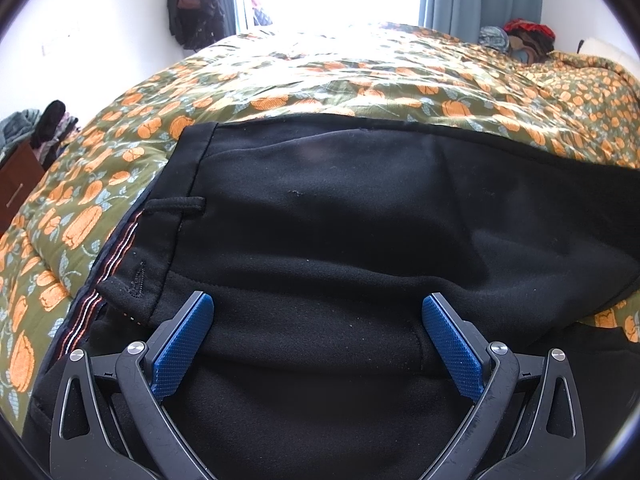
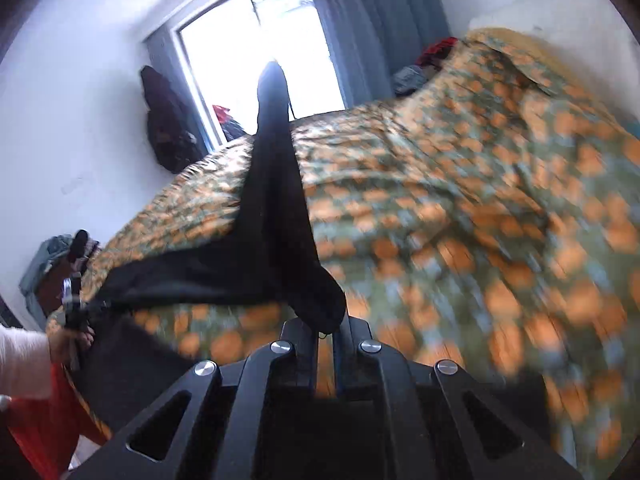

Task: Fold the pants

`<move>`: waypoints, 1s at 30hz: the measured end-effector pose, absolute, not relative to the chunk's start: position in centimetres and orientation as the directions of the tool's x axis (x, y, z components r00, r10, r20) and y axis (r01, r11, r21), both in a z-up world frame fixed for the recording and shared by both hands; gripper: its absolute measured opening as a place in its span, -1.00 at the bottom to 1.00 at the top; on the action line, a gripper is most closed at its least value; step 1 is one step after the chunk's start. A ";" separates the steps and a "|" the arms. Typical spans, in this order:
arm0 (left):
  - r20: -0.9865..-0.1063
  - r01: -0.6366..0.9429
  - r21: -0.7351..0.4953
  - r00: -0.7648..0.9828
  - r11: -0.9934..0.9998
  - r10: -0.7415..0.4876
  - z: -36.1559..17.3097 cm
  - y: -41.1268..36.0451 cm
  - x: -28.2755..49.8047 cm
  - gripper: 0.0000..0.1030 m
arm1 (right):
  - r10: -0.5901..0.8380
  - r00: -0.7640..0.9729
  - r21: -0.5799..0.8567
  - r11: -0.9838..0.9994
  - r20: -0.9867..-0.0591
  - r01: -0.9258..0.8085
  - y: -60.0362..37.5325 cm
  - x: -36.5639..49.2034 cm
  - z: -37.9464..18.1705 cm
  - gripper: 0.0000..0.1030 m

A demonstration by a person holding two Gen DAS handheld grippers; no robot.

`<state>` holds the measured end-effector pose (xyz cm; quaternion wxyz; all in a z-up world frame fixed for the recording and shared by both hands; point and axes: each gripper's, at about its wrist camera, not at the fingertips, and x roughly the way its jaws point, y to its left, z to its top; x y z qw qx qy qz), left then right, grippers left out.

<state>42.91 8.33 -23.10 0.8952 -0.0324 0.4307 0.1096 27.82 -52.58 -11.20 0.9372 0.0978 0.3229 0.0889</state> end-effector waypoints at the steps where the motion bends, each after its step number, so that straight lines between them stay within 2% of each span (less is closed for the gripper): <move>1: -0.779 -0.224 0.037 0.604 0.974 0.168 -23.1 8.3 42.9 0.99 | 0.197 0.764 0.235 0.970 -0.614 -0.060 -53.4 25.9 -12.2 -0.89; 3: -0.784 -0.222 0.036 0.598 0.974 0.166 -23.1 8.3 43.0 0.99 | 0.108 0.700 0.197 0.979 -0.706 0.048 -54.9 23.6 -15.3 -0.79; 4: -0.787 -0.223 0.033 0.594 0.974 0.163 -23.1 8.4 43.1 0.99 | 0.041 0.669 0.147 0.984 -0.742 0.103 -55.0 22.7 -16.4 -0.33; 5: -0.791 -0.224 0.028 0.591 0.974 0.158 -23.1 8.5 43.1 0.99 | -0.080 0.629 0.056 0.979 -0.774 0.194 -55.2 21.4 -17.5 0.03; 9: -0.808 -0.224 0.003 0.574 0.974 0.135 -22.3 8.7 43.1 0.99 | -0.185 0.634 0.081 0.927 -0.751 0.366 -56.0 18.4 -16.8 0.11; 11: -0.808 -0.229 -0.001 0.574 0.973 0.134 -21.7 8.6 42.3 0.99 | -0.237 0.644 0.078 0.903 -0.727 0.422 -55.2 17.6 -14.6 0.25; 15: -0.789 -0.237 -0.078 0.608 0.968 0.085 -20.2 8.1 38.5 0.99 | -0.283 0.683 0.019 0.916 -0.674 0.400 -50.8 17.5 -10.3 0.27; 17: -0.778 -0.212 -0.098 0.626 0.972 0.058 -19.4 7.8 36.5 0.99 | -0.264 0.725 0.026 0.932 -0.637 0.362 -48.3 17.6 -8.6 0.51; 19: -0.762 -0.175 -0.090 0.645 0.980 0.045 -18.5 7.4 34.3 0.99 | -0.202 0.775 0.082 0.947 -0.599 0.310 -45.2 16.7 -7.0 0.63; 22: -0.736 -0.126 -0.079 0.676 0.989 0.028 -16.7 7.2 31.2 0.99 | -0.083 0.825 0.208 0.949 -0.560 0.237 -41.4 16.5 -6.3 0.64; 24: -0.708 -0.092 -0.081 0.707 0.992 0.007 -15.4 7.3 29.1 0.99 | -0.034 0.838 0.345 0.902 -0.545 0.261 -40.4 16.3 -7.7 0.67; 25: -0.696 -0.083 -0.082 0.718 0.993 0.003 -15.0 7.4 28.2 0.99 | -0.038 0.827 0.379 0.876 -0.561 0.297 -40.0 16.2 -8.5 0.68; 27: -0.675 -0.064 -0.085 0.738 0.994 -0.010 -14.4 7.5 26.3 0.99 | 0.003 0.759 0.435 0.821 -0.652 0.370 -38.4 16.8 -11.9 0.68; 28: -0.666 -0.053 -0.085 0.746 0.995 -0.017 -14.3 7.6 25.4 0.99 | 0.032 0.708 0.423 0.820 -0.706 0.384 -37.0 17.5 -13.6 0.68; 30: -0.649 -0.028 -0.073 0.760 0.997 -0.026 -14.2 7.4 23.6 0.99 | 0.022 0.659 0.375 0.836 -0.752 0.400 -35.3 18.5 -14.4 0.67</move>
